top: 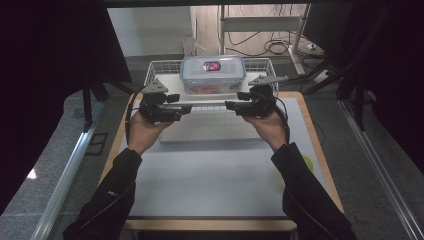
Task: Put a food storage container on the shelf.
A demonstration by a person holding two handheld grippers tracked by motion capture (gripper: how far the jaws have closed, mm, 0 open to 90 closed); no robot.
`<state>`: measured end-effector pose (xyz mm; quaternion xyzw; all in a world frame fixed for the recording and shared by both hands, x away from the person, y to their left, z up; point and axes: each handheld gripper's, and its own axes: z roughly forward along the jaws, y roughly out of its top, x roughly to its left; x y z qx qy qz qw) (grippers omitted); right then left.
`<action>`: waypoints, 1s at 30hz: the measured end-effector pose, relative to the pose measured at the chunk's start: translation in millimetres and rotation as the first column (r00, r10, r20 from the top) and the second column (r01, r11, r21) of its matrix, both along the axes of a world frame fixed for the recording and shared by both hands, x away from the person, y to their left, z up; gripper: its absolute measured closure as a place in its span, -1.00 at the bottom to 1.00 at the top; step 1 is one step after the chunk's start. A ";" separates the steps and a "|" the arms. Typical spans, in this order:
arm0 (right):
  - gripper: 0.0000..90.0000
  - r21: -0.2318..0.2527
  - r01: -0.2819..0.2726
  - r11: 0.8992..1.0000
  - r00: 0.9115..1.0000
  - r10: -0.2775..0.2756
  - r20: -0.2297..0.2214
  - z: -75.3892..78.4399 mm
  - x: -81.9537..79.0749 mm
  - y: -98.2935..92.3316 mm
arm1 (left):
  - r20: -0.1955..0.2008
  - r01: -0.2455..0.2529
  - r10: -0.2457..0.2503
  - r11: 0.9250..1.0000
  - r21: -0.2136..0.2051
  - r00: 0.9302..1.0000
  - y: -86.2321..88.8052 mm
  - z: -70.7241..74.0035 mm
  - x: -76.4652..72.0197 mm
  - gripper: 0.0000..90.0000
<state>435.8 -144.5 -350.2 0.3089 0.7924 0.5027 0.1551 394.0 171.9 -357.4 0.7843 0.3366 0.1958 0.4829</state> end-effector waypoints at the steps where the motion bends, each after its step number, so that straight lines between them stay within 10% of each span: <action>1: -0.32 0.002 -0.002 1.000 1.000 0.002 0.006 -2.0 -2.5 -0.9 | 0.007 0.003 -0.003 1.000 0.018 1.000 -1.6 -2.2 -6.9 -0.31; 30: -0.90 -0.084 -0.039 0.996 0.999 0.040 0.013 -54.7 -66.5 -22.5 | 0.037 0.117 -0.118 0.993 0.024 0.992 -3.4 -72.7 -75.0 -0.89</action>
